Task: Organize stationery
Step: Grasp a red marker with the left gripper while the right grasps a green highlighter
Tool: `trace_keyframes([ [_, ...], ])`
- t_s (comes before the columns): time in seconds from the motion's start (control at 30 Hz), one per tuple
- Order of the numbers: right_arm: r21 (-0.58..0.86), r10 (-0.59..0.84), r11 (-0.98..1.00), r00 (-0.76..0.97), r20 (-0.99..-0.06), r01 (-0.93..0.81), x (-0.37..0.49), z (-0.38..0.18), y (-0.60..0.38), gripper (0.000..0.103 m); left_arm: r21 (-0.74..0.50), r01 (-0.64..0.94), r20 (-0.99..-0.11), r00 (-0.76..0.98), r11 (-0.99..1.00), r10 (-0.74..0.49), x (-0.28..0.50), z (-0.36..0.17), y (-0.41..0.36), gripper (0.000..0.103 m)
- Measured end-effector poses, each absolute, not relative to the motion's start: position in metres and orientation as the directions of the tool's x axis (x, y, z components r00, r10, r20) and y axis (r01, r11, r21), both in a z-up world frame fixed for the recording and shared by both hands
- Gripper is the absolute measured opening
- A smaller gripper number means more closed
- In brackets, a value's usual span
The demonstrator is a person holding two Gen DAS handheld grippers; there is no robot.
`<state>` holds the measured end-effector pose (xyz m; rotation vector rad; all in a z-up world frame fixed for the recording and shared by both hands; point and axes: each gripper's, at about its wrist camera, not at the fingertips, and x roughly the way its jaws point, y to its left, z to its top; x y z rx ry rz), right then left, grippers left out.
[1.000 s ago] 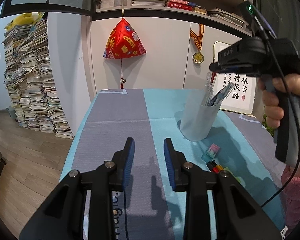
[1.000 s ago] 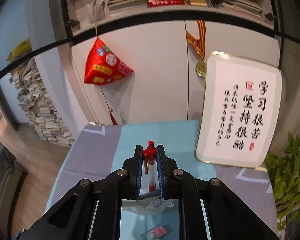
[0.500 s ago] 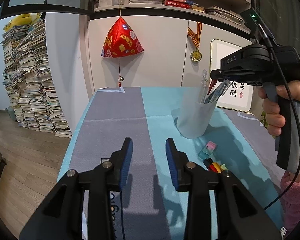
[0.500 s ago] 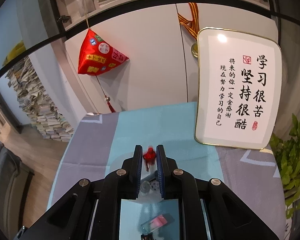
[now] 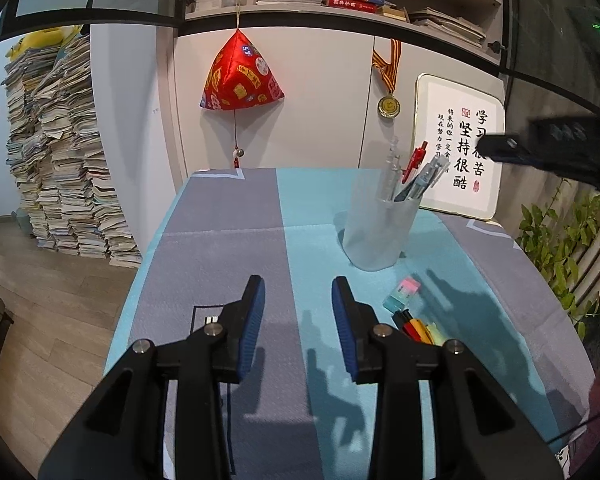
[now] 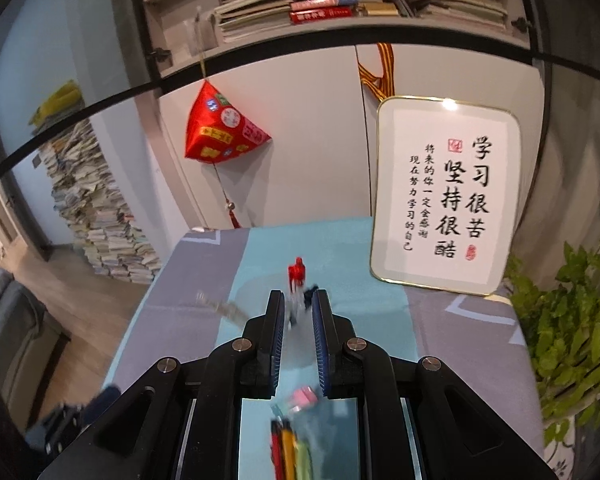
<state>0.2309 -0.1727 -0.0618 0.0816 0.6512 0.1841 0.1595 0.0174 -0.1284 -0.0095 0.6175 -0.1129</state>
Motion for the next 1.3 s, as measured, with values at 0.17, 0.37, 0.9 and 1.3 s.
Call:
trace_keyframes([
  [0.17,0.067,0.180,0.981,0.742,-0.646,-0.179,0.211,-0.083,-0.174,0.015,-0.035,0.103,-0.592,0.799,0.994,-0.104,0.159,-0.130,0.010,0.033],
  [0.37,0.088,0.200,0.974,0.617,-0.761,-0.207,0.209,-0.141,-0.175,0.015,-0.016,0.113,-0.618,0.780,0.993,-0.098,0.158,-0.138,0.000,0.039],
  [0.9,0.119,0.217,0.970,0.536,-0.816,-0.211,0.189,-0.183,-0.198,0.015,-0.088,0.232,-0.745,0.630,0.969,-0.219,0.181,-0.181,-0.055,0.041],
  [1.3,0.142,0.243,0.963,0.514,-0.823,-0.227,0.191,-0.190,-0.199,0.015,-0.095,0.198,-0.800,0.568,0.976,-0.194,0.196,-0.199,-0.053,0.042],
])
